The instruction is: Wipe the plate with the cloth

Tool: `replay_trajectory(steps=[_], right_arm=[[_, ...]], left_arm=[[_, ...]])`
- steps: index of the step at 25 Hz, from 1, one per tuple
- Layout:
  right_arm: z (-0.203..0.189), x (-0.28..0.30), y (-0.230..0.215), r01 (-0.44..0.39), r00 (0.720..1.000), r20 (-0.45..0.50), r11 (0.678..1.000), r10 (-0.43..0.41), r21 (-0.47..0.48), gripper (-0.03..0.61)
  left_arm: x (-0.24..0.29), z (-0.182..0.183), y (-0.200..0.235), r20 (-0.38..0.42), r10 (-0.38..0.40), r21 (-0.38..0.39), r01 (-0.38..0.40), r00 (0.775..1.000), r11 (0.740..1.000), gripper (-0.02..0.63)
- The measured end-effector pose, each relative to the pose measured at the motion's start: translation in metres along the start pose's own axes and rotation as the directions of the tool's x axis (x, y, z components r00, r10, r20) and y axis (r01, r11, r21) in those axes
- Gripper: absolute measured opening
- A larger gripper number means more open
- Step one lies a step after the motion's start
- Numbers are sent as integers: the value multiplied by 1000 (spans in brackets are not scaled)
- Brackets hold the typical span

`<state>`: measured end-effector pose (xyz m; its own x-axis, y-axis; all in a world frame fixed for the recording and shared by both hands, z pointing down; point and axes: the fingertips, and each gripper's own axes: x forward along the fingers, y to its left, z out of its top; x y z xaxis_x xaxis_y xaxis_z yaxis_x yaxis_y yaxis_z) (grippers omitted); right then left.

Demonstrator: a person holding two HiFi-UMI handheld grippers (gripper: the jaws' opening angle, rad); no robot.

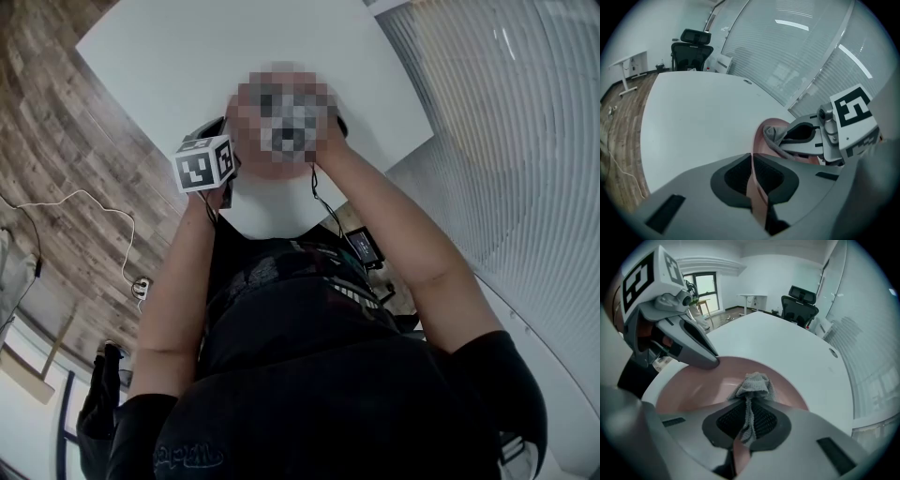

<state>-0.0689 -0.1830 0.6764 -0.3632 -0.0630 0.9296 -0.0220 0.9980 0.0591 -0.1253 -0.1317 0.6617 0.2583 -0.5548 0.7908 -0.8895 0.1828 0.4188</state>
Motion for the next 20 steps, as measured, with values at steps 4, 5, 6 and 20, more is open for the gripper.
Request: replay_trajectory(steps=[4, 5, 6, 20], right_arm=[[6, -1, 41, -84, 996, 24, 996, 85, -41, 37], [5, -2, 51, -104, 994, 30, 993, 106, -54, 37], [3, -3, 61, -123, 991, 34, 990, 126, -68, 37], [-105, -38, 79, -222, 967, -143, 972, 210, -75, 37]], left_arm=[[1, 1, 0, 17, 7, -1, -7, 1000, 1000, 28], [1, 1, 0, 19, 9, 2, -9, 1000, 1000, 28], [1, 1, 1, 20, 12, 3, -12, 1000, 1000, 28], [2, 1, 0, -3, 16, 78, -16, 1000, 997, 28]])
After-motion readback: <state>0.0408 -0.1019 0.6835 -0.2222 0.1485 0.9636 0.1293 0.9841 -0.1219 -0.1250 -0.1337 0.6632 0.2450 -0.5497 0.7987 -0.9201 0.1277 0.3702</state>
